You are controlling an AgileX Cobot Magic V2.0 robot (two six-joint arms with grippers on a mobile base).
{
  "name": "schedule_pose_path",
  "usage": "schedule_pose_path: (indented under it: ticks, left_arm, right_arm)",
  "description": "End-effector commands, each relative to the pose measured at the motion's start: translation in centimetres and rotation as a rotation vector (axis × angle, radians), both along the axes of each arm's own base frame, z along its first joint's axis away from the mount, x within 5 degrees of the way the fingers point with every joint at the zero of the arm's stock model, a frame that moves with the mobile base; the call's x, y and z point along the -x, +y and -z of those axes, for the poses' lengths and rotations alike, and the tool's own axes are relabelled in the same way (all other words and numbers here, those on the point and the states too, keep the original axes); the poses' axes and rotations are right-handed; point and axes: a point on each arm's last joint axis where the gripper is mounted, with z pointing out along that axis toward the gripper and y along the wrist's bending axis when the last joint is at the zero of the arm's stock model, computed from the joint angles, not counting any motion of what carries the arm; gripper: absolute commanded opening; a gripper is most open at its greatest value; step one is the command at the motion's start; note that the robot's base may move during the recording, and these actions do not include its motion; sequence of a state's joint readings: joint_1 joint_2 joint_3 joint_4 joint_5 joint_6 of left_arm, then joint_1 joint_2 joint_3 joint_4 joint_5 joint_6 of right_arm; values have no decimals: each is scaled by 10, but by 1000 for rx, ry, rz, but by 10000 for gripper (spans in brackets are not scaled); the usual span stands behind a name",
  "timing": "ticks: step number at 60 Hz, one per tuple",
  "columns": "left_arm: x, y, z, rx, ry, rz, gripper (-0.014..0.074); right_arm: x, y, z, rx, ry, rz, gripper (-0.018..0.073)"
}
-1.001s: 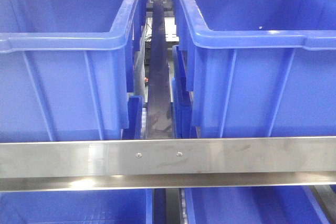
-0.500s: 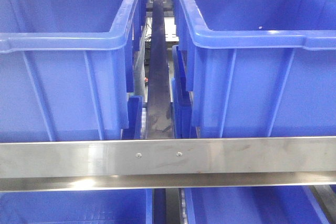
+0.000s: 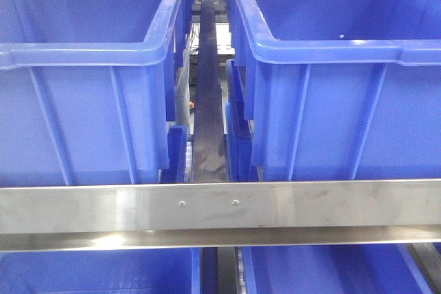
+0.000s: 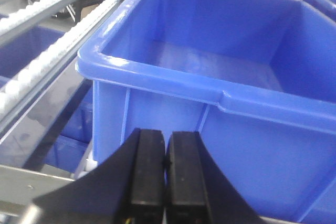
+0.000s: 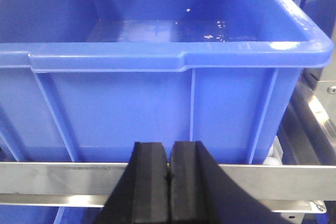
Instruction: Sort and place red and blue blocks on shelf
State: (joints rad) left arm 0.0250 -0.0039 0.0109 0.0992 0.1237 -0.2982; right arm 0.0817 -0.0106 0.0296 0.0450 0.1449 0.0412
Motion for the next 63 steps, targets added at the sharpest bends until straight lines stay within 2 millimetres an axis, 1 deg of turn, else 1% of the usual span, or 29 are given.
schedule_pose_path:
  ticks: [1,63]
  left_arm:
    - [0,-1,-1,-14,-78,11,136]
    - [0,-1,-1,-21,-74,8,136]
  right_arm:
    - [2,-1,-17,-4,-134,6,50]
    - [2,-1,-17,-4,-134,6,50]
